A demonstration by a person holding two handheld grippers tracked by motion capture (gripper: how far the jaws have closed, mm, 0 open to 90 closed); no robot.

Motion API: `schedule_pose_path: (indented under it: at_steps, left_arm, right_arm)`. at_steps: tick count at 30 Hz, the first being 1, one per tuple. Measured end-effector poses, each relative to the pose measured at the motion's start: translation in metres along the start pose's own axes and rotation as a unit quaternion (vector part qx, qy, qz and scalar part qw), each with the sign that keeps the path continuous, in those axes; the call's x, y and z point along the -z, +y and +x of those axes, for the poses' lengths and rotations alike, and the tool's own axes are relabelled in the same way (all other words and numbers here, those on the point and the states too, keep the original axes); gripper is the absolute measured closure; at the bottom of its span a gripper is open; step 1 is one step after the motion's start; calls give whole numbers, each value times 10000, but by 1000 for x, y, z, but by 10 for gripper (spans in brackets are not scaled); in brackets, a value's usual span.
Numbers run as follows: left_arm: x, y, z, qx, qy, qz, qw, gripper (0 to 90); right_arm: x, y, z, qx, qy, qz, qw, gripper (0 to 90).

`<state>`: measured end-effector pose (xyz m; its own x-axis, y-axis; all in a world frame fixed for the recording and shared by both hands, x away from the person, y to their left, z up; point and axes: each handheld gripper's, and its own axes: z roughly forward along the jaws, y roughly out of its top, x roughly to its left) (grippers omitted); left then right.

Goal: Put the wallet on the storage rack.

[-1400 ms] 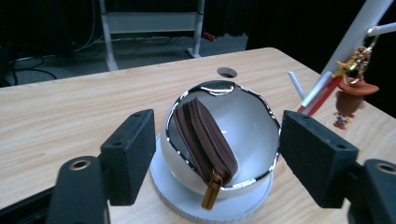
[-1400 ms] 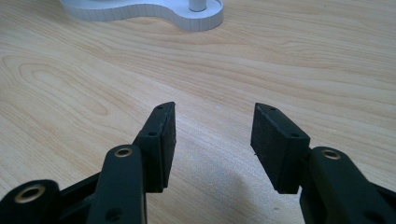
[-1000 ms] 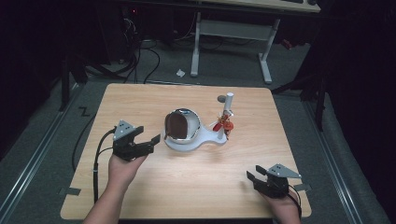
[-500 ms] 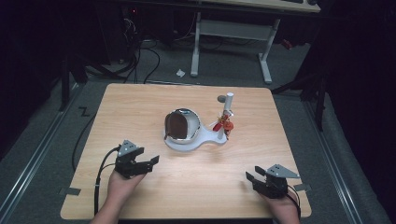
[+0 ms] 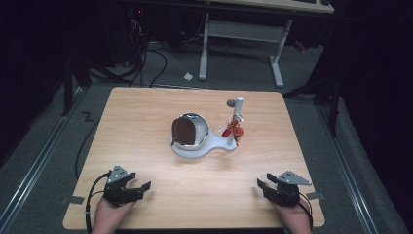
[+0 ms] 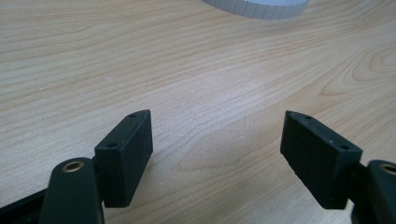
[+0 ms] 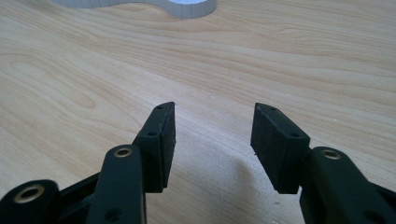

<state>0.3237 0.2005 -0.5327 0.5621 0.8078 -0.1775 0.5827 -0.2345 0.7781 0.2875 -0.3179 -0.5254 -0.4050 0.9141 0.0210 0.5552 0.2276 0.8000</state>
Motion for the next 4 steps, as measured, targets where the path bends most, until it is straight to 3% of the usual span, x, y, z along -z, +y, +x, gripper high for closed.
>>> schedule_pose_path:
  at_steps: [4]
  left_arm:
    - [1,1,-1,-25,-44,-57,10000,256]
  right_arm:
    - [-2,1,4,20,-27,33,10000,501]
